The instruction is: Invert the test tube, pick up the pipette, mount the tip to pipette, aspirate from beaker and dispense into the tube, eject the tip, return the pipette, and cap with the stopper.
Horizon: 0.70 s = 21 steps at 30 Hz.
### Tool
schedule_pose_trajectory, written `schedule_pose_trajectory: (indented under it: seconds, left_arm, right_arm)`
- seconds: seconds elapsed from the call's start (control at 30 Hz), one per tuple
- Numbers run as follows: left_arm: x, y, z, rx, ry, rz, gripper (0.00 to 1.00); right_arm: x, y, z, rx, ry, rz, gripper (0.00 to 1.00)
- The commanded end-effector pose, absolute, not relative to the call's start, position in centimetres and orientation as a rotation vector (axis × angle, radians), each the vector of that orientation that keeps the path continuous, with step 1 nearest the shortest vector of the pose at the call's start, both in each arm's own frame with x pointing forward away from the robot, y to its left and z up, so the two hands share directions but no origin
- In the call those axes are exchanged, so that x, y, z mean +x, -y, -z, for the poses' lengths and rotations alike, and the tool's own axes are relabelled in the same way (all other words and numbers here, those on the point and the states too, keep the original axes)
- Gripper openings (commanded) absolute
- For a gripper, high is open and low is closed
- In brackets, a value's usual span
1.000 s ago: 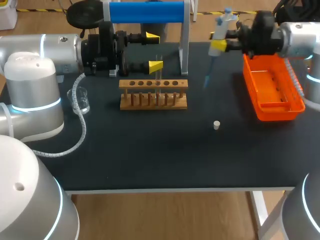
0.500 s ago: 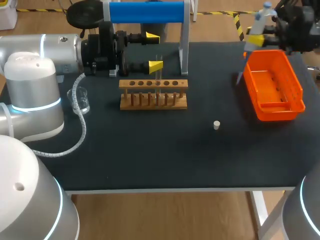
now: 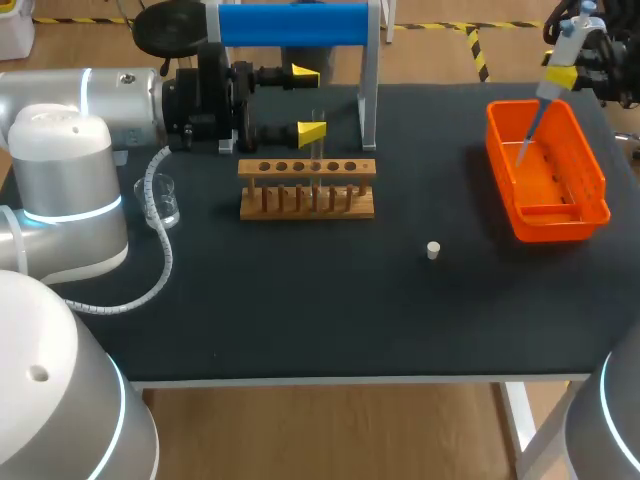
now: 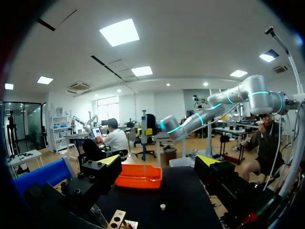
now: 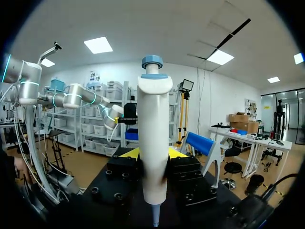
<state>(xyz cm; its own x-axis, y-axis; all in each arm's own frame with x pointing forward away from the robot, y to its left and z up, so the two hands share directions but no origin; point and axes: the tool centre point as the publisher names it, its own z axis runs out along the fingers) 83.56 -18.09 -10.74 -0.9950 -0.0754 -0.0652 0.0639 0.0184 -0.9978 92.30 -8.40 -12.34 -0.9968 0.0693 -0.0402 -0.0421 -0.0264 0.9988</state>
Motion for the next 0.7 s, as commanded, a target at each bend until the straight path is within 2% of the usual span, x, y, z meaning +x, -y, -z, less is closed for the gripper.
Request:
schedule_pose_trajectory:
  seconds: [0.03,0.7]
  left_arm:
    - [83.54,18.14,10.79,-0.013,-2.164,2.134,1.00]
    - [83.54,18.14,10.79,-0.013,-2.164,2.134,1.00]
  right_arm:
    - [92.10,8.34,12.21,0.035,-2.147,-2.186,0.00]
    - [92.23,7.95,11.90,0.038,-2.163,-2.176,0.00]
